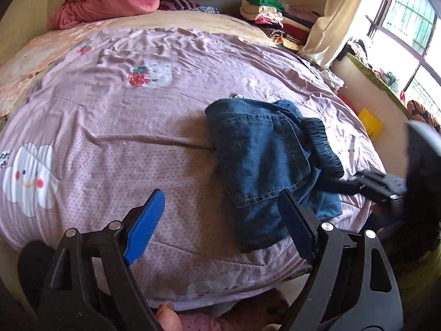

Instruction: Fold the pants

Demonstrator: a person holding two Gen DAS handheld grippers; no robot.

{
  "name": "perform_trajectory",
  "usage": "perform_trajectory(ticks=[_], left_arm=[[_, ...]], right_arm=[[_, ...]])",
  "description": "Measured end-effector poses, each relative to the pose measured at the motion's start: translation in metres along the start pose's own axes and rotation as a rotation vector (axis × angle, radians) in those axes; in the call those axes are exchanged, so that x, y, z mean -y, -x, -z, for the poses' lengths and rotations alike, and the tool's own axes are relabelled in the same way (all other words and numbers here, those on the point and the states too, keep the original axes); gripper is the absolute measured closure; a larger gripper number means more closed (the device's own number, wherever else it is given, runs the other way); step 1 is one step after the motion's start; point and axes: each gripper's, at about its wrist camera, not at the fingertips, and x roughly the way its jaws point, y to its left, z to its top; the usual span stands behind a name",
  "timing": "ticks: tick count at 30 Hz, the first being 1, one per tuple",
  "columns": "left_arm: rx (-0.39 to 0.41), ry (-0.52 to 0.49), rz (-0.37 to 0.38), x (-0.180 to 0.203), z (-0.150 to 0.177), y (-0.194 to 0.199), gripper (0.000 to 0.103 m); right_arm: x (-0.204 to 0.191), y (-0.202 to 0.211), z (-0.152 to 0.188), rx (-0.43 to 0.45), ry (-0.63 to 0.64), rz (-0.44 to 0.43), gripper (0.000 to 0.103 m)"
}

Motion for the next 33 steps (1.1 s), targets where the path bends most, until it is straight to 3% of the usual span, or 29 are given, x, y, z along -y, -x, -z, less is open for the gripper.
perform_trajectory(ticks=[4,8,11,14,18,20,29,33], left_arm=[[-0.018,-0.009,0.01,0.003,0.001,-0.009,0.026],[-0.042,-0.011,0.005,0.006,0.003,-0.016,0.026],[-0.025,-0.024,0.005,0.009,0.0,-0.009,0.025],[-0.002,-0.026,0.01,0.011,-0.008,-0.003,0.017],[0.009,-0.02,0.001,0.012,-0.017,-0.001,0.014],[0.016,-0.017,-0.003,0.013,-0.023,-0.001,0.01],[-0.009,-0.06,-0.014,0.031,-0.042,-0.023,0.01],[-0.033,-0.064,-0.016,0.034,-0.045,-0.041,0.01]], right_arm=[[0.017,-0.011,0.016,-0.038,-0.096,-0.057,0.04],[0.017,-0.003,0.019,-0.029,-0.114,-0.07,0.04],[0.018,0.027,0.018,0.049,-0.123,-0.066,0.038],[0.027,0.059,0.018,0.136,-0.147,-0.016,0.038],[0.047,0.085,0.017,0.207,-0.199,0.066,0.038],[0.062,0.092,0.018,0.228,-0.24,0.09,0.034],[0.103,0.088,0.014,0.221,-0.301,0.192,0.026],[0.112,0.073,0.008,0.191,-0.297,0.193,0.023]])
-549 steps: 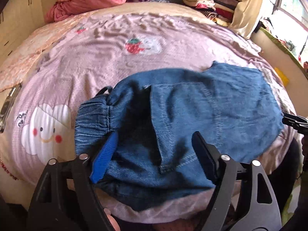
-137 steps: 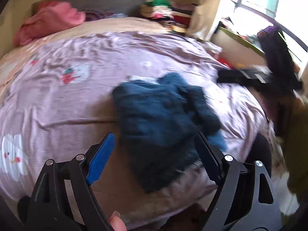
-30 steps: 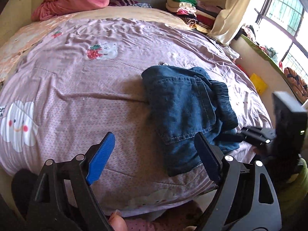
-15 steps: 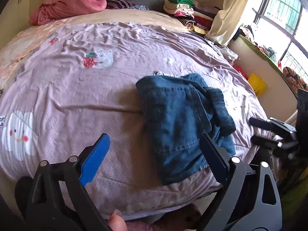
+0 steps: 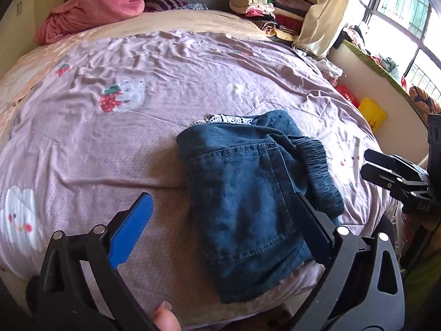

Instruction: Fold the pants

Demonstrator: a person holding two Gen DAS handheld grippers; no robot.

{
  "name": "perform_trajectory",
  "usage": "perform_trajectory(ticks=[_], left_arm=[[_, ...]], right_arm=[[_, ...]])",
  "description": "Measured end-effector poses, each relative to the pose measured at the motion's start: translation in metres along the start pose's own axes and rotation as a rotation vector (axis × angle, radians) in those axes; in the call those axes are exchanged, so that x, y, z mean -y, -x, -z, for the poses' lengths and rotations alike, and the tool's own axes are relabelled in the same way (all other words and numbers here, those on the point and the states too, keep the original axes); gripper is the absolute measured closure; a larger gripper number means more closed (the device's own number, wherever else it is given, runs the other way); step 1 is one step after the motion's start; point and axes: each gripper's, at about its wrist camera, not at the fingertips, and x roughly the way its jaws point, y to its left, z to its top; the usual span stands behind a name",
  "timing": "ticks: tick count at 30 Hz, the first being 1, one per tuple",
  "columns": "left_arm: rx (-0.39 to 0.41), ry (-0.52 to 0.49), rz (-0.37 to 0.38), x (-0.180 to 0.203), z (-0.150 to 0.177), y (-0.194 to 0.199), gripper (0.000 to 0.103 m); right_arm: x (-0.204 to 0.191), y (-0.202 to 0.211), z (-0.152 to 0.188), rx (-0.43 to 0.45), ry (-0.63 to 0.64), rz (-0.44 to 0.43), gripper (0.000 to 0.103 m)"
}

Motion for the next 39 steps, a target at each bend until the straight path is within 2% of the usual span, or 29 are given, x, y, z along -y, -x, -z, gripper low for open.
perform_trajectory(ticks=[12,23,24,29,31,35,39], left_arm=[[-0.056,0.037,0.005,-0.011,0.0,-0.039,0.01],[-0.083,0.069,0.046,-0.01,0.006,-0.058,0.01],[-0.086,0.072,0.047,-0.009,0.006,-0.059,0.012],[-0.096,0.077,0.074,-0.005,0.006,-0.062,0.034],[-0.097,0.076,0.08,-0.002,0.006,-0.062,0.037],[-0.096,0.078,0.081,-0.001,0.006,-0.064,0.038],[-0.089,0.096,0.091,-0.001,0.006,-0.066,0.034]], right_arm=[[0.005,-0.043,0.0,-0.08,-0.016,-0.036,0.023],[0.009,-0.066,0.001,-0.112,-0.073,-0.133,0.024],[0.01,-0.068,0.001,-0.114,-0.082,-0.148,0.024],[0.009,-0.077,0.004,-0.135,-0.103,-0.216,0.037],[0.007,-0.081,0.004,-0.14,-0.096,-0.23,0.04],[0.006,-0.083,0.004,-0.138,-0.102,-0.238,0.041],[0.003,-0.082,0.004,-0.128,-0.101,-0.228,0.04]])
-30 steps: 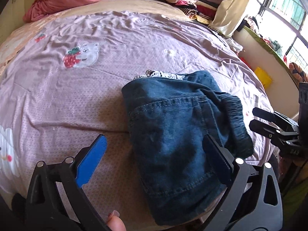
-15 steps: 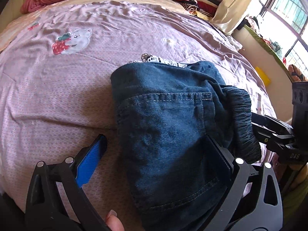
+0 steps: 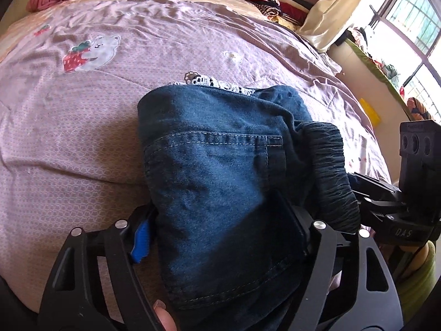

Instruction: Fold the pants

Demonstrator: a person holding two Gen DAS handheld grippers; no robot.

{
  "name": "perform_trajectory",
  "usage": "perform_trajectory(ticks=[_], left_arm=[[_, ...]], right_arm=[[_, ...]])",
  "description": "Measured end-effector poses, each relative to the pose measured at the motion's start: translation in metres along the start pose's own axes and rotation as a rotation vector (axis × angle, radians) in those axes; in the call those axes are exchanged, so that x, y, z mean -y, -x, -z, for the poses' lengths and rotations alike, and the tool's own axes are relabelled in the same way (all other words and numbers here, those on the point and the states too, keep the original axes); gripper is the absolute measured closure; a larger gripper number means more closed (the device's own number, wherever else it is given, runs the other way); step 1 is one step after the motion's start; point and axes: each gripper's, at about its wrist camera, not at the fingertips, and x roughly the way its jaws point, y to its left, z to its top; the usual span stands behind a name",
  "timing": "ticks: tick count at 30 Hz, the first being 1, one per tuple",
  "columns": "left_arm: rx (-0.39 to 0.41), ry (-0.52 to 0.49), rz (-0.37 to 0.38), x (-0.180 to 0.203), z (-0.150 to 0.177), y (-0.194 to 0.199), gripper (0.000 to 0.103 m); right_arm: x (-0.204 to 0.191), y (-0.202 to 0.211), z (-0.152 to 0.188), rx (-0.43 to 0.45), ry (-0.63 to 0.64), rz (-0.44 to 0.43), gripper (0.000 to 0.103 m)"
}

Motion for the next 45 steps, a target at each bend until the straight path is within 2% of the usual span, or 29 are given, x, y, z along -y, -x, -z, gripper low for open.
perform_trajectory(ticks=[6,9,13,16,21,26,34,45], left_arm=[[0.001,0.001,0.001,0.002,0.0,-0.001,0.035],[-0.001,0.009,0.006,0.002,0.0,0.0,0.044],[0.005,-0.008,-0.009,0.006,-0.002,0.003,0.058],[0.011,-0.003,-0.01,0.005,-0.002,0.008,0.065],[0.028,-0.027,-0.019,0.011,-0.001,0.016,0.073],[0.042,-0.031,-0.005,0.013,-0.002,0.025,0.08],[0.069,-0.013,0.028,0.013,-0.006,0.04,0.082],[0.124,0.005,-0.005,-0.003,-0.03,0.058,0.082]], right_arm=[[-0.003,-0.004,-0.002,0.007,0.001,0.007,0.04],[-0.006,-0.006,-0.002,0.01,0.005,0.006,0.042],[-0.013,-0.005,-0.004,0.021,0.029,0.001,0.059],[-0.017,-0.002,-0.003,0.034,0.039,0.008,0.065],[-0.026,0.004,-0.001,0.056,0.07,0.033,0.069],[-0.033,0.012,-0.002,0.083,0.073,0.011,0.072],[-0.049,0.017,-0.01,0.106,0.104,0.008,0.072],[-0.069,0.006,-0.045,0.119,0.149,-0.007,0.072]])
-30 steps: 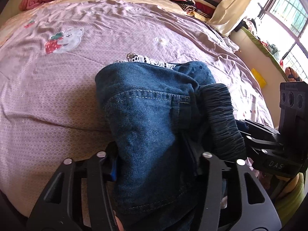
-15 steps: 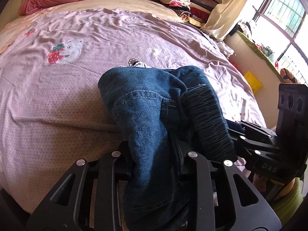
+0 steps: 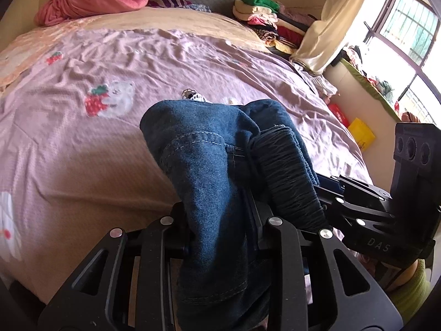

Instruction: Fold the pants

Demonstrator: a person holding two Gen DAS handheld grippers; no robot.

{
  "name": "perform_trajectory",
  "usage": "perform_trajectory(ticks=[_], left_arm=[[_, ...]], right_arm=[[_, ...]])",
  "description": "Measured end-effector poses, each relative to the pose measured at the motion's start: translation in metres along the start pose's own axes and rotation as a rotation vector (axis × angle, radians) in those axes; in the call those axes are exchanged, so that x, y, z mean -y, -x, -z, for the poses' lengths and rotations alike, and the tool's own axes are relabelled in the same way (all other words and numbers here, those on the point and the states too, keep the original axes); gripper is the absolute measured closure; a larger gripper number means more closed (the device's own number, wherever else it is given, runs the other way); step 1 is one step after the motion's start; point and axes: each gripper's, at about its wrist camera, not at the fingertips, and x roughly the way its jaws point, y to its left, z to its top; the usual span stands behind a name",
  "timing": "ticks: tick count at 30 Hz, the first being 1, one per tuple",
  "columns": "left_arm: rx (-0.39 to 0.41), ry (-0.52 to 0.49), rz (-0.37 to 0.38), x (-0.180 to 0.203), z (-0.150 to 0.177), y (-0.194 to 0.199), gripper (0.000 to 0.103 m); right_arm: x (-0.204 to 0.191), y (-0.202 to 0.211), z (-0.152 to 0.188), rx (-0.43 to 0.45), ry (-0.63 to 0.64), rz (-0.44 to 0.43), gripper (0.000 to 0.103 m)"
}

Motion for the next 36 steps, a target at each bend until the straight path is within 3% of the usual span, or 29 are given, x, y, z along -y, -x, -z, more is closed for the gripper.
perform_trajectory(ticks=[17,36], left_arm=[[0.051,0.005,-0.068,-0.041,-0.057,-0.002,0.082],[0.012,0.024,-0.065,-0.063,-0.069,-0.044,0.082]], right_arm=[[-0.011,-0.053,-0.065,-0.006,0.05,0.0,0.072],[0.019,-0.097,-0.069,-0.073,-0.034,0.029,0.072]])
